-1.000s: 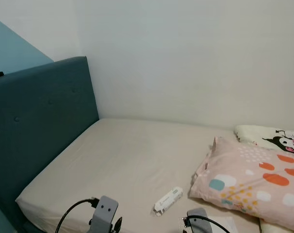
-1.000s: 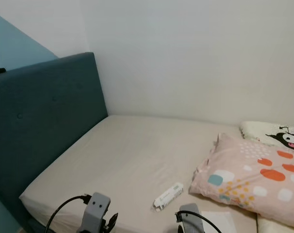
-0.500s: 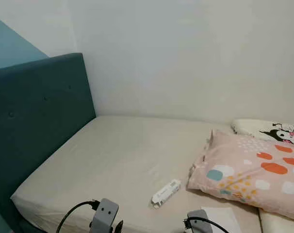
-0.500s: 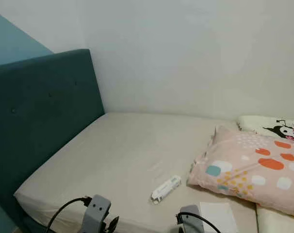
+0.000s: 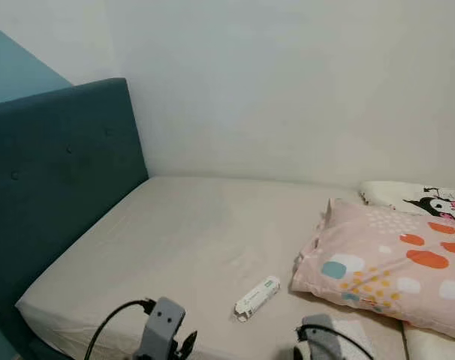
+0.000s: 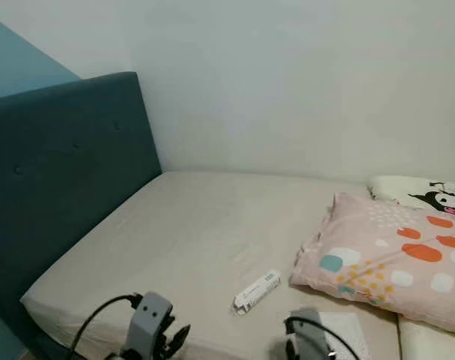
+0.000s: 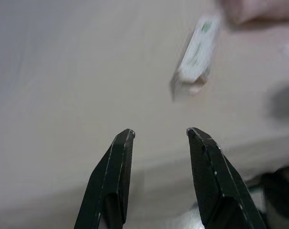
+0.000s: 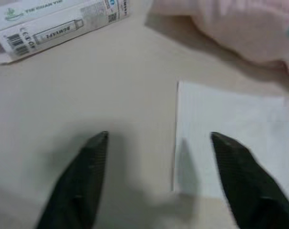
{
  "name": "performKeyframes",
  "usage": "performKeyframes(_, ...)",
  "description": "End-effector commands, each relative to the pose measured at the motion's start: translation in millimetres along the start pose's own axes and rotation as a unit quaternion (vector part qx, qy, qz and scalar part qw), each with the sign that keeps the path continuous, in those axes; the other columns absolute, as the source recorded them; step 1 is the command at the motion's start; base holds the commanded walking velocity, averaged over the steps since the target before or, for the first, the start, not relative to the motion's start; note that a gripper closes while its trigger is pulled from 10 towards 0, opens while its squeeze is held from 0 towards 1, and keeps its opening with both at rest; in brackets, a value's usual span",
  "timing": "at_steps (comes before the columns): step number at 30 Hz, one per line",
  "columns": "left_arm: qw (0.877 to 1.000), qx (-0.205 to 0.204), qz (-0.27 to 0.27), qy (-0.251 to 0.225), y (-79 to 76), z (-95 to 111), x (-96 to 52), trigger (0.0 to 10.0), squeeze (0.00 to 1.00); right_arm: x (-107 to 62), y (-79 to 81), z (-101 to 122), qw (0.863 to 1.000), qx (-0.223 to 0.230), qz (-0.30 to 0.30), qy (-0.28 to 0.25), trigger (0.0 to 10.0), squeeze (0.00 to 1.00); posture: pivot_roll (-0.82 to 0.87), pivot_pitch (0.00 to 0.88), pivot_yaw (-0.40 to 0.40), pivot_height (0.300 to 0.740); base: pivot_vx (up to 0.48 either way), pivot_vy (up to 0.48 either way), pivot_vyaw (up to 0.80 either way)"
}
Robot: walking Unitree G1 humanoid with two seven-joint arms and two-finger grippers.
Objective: Clean up the room
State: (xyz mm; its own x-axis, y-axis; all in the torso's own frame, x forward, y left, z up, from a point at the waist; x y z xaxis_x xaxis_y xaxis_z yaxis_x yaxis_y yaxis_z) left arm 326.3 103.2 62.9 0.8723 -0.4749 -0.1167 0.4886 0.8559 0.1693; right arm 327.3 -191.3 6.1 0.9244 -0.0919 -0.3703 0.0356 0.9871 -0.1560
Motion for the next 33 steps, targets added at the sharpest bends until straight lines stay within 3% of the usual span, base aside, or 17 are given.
performKeyframes(1,1.000,0.002,-0.009,-0.009,2.6,3.4,-2.5,10.0,0.00,-1.1,2.8,-8.4,1.000,-0.012,0.001,0.013,10.0,1.00,0.00,0.137,0.033,0.599,0.000,0.000,0.00)
performKeyframes(2,0.999,0.009,-0.028,-0.030,-0.9,12.0,-2.8,10.0,0.00,0.9,-4.0,-5.7,0.999,-0.040,-0.011,0.010,10.0,1.00,0.00,0.150,0.032,0.599,0.000,0.000,0.00)
performKeyframes(5,0.998,0.013,-0.051,-0.047,-7.3,20.0,-3.1,10.0,0.00,2.7,-14.1,-2.7,0.997,-0.068,-0.031,0.007,10.0,1.00,0.01,0.155,0.033,0.599,0.000,0.000,0.00)
performKeyframes(6,0.993,0.030,-0.093,-0.066,-23.0,29.9,-3.9,10.0,0.00,5.1,-30.9,1.3,0.993,-0.101,-0.059,0.004,10.0,1.00,0.01,0.164,0.037,0.599,0.000,0.000,0.00)
performKeyframes(8,0.991,0.038,-0.108,-0.071,-30.4,32.5,-4.0,10.0,0.00,5.9,-35.9,1.8,0.993,-0.101,-0.064,0.005,10.0,1.00,0.01,0.167,0.040,0.599,0.000,0.000,0.00)
performKeyframes(10,0.985,0.047,-0.141,-0.082,-48.8,38.9,-4.5,10.0,0.00,9.5,-39.7,-0.4,0.998,-0.044,-0.047,0.011,10.0,1.00,0.02,0.172,0.049,0.599,0.000,0.000,0.00)
performKeyframes(14,0.984,0.053,-0.145,-0.091,-53.4,43.2,-4.2,10.0,0.00,11.6,-39.8,2.0,0.999,-0.016,-0.036,0.003,10.0,1.00,0.02,0.174,0.052,0.599,0.000,0.000,0.00)
performKeyframes(15,0.983,0.051,-0.148,-0.097,-56.8,47.1,-4.2,10.0,0.00,13.2,-40.9,3.1,1.000,0.002,-0.030,0.002,10.0,0.00,0.03,0.175,0.055,0.599,0.000,0.000,0.00)
performKeyframes(23,0.975,0.039,-0.183,-0.121,-69.2,59.4,-7.9,10.0,0.00,19.3,-41.3,7.0,0.999,0.052,-0.006,0.000,10.0,0.00,0.04,0.171,0.053,0.599,0.000,0.000,0.00)
performKeyframes(28,0.958,0.017,-0.249,-0.140,-88.5,73.8,-16.0,10.0,0.00,22.4,-42.5,7.3,0.996,0.090,0.008,0.007,10.0,0.00,0.05,0.172,0.051,0.599,0.000,0.000,0.00)
performKeyframes(33,0.942,-0.033,-0.307,-0.134,-101.7,78.7,-24.7,10.0,0.00,22.8,-43.1,2.3,0.996,0.091,0.011,0.018,10.0,0.00,0.04,0.175,0.054,0.599,0.000,0.000,0.00)
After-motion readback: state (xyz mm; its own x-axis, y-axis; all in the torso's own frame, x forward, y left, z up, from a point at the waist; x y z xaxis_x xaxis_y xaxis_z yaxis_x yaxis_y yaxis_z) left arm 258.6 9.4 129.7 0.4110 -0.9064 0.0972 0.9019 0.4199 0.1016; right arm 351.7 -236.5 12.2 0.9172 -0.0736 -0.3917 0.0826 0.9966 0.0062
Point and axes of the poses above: a point about 5 cm out from each wrist's last joint towards the gripper, its own x axis pointing out of the wrist towards the gripper, its own z axis along the axis of the wrist's last joint, y = z × x, the point moved 5 cm from there along x, pointing out of the wrist towards the gripper, and after that the axes turned 5 degrees about x, right-handed, at the moved point
